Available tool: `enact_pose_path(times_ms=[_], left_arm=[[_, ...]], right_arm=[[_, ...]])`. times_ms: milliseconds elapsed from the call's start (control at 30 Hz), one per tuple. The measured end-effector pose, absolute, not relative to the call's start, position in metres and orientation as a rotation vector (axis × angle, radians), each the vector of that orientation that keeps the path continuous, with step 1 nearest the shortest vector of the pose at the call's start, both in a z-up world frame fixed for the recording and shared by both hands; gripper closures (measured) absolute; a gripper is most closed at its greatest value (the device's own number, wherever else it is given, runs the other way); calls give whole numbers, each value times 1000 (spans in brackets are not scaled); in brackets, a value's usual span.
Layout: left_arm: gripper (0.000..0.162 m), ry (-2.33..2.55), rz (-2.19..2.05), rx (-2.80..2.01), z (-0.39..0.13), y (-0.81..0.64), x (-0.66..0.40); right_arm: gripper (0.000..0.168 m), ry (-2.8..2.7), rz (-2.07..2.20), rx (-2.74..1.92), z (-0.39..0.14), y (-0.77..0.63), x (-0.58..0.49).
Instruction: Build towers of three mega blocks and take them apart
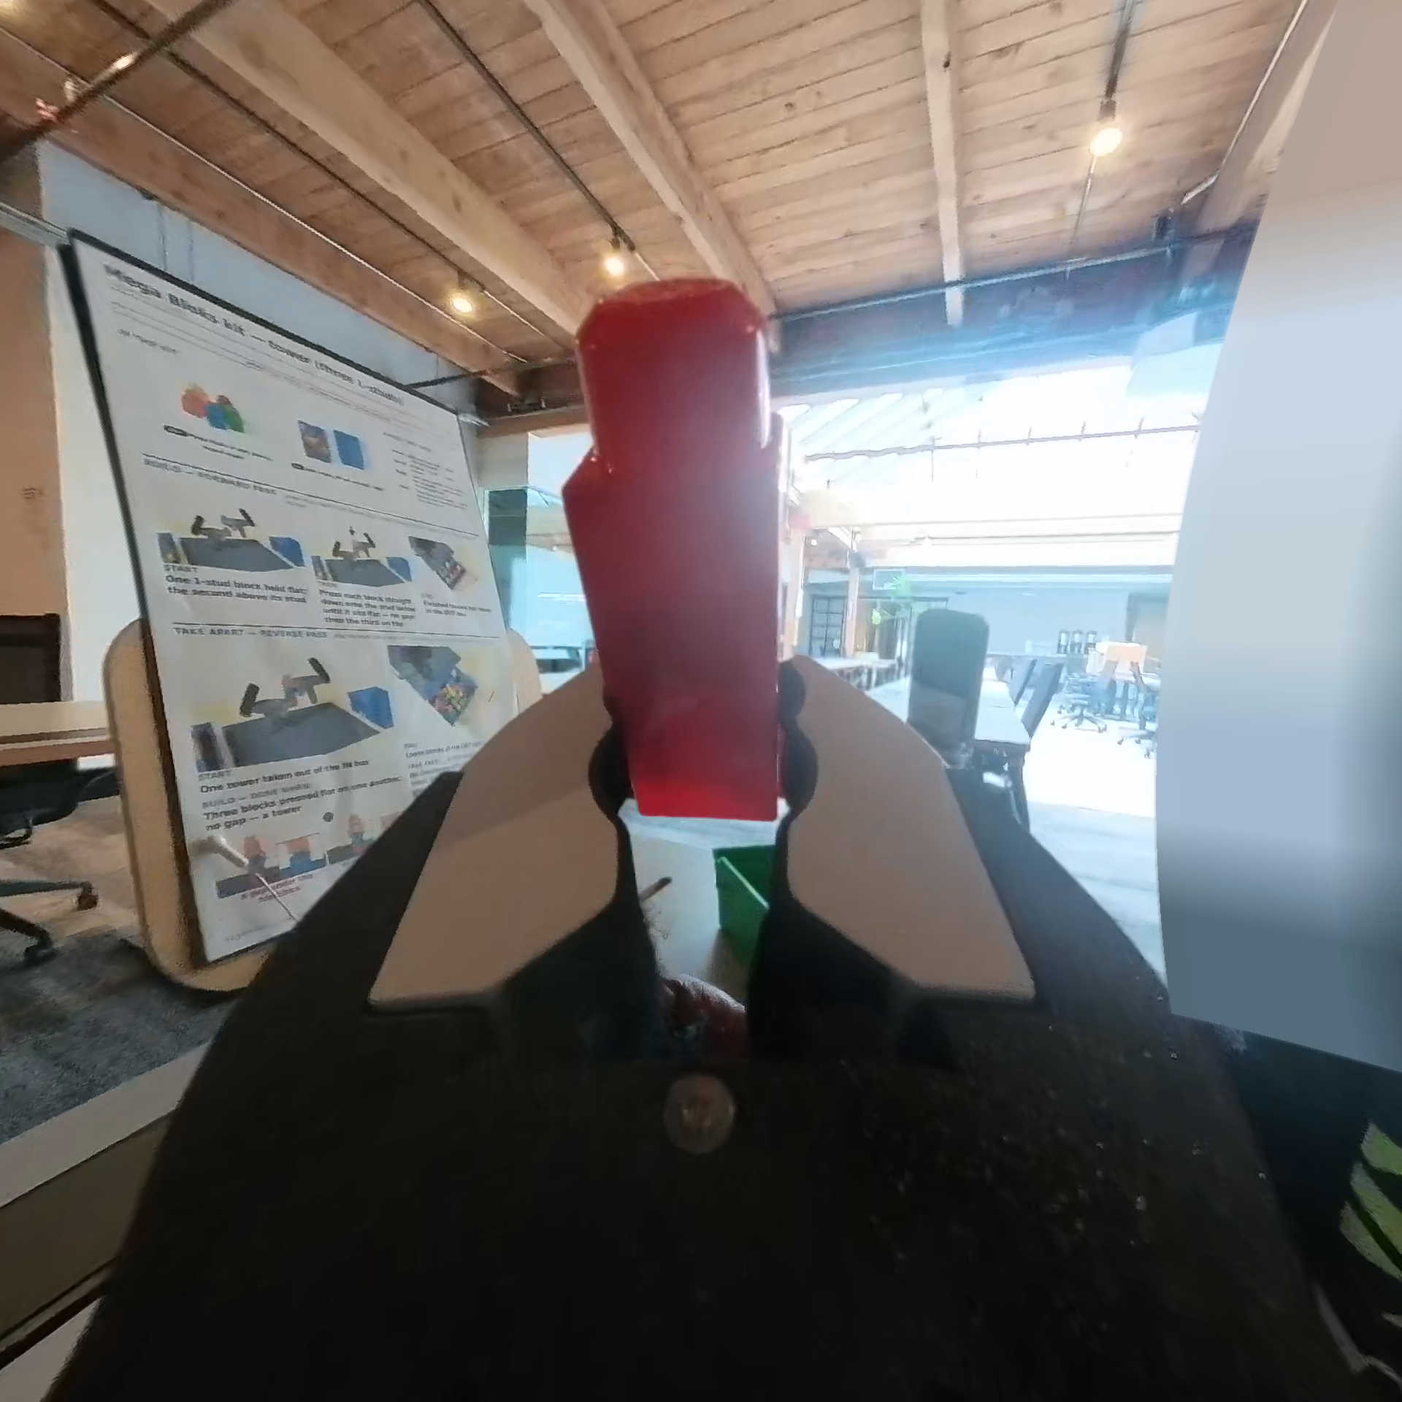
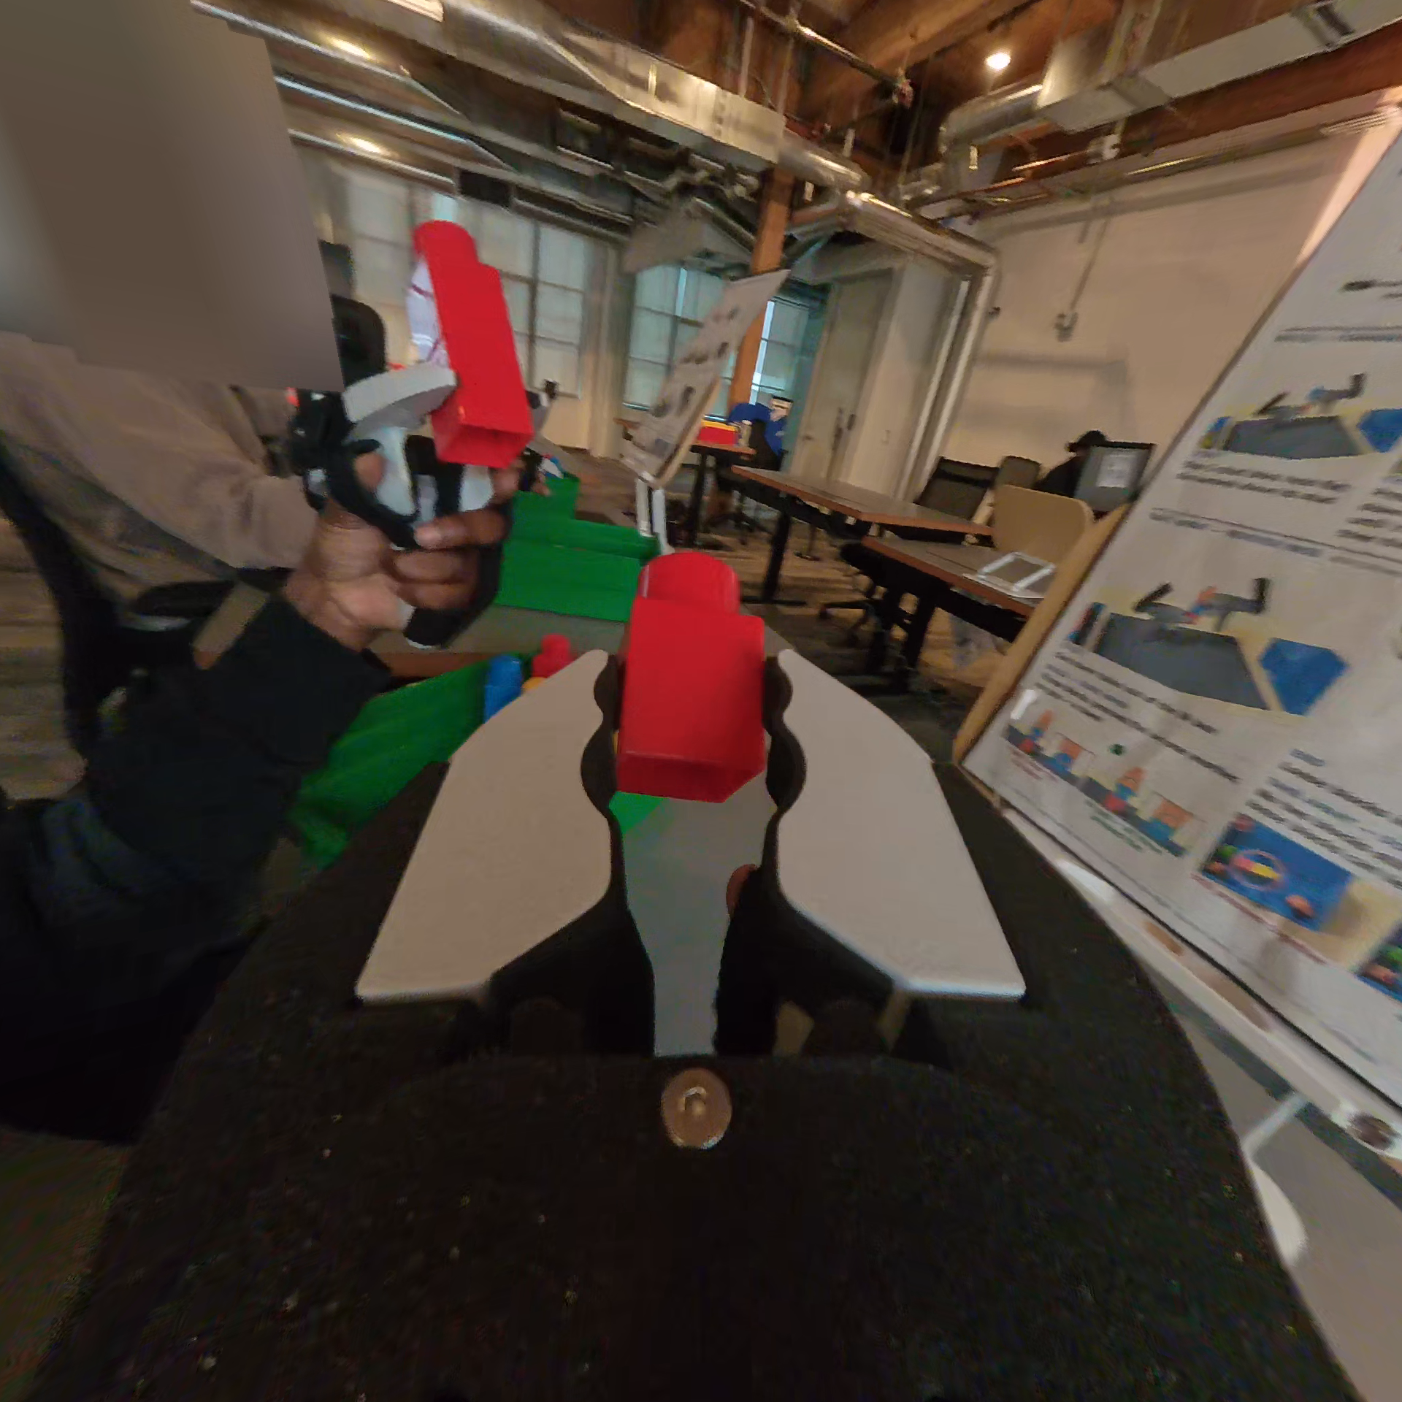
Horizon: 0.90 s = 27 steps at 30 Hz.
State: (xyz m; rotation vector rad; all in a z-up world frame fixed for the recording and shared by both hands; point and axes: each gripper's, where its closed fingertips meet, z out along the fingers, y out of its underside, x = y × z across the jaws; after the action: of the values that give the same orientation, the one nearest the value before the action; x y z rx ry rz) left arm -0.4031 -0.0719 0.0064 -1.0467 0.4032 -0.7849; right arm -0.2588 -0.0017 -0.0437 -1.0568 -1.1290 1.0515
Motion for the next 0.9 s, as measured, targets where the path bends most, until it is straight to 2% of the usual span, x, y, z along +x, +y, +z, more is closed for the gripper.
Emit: enact_pose_path(times_ms=[200,467,667,900], left_arm=[[126,444,-676,-1139,-4,-63,-394],[126,464,-619,-1186,-9,-58,-390],[126,490,-592,-1188,-10,-61,-387],[126,496,-574,-1190,-10,-62,-387]], right_arm=[[132,-1118,851,-1140,-38,3,-232],[133,-1033,370,-1463,-85,22,-117],[132,-817,-5,-1859,-160,37,8],[132,-800,-150,-2266,-259,40,60]])
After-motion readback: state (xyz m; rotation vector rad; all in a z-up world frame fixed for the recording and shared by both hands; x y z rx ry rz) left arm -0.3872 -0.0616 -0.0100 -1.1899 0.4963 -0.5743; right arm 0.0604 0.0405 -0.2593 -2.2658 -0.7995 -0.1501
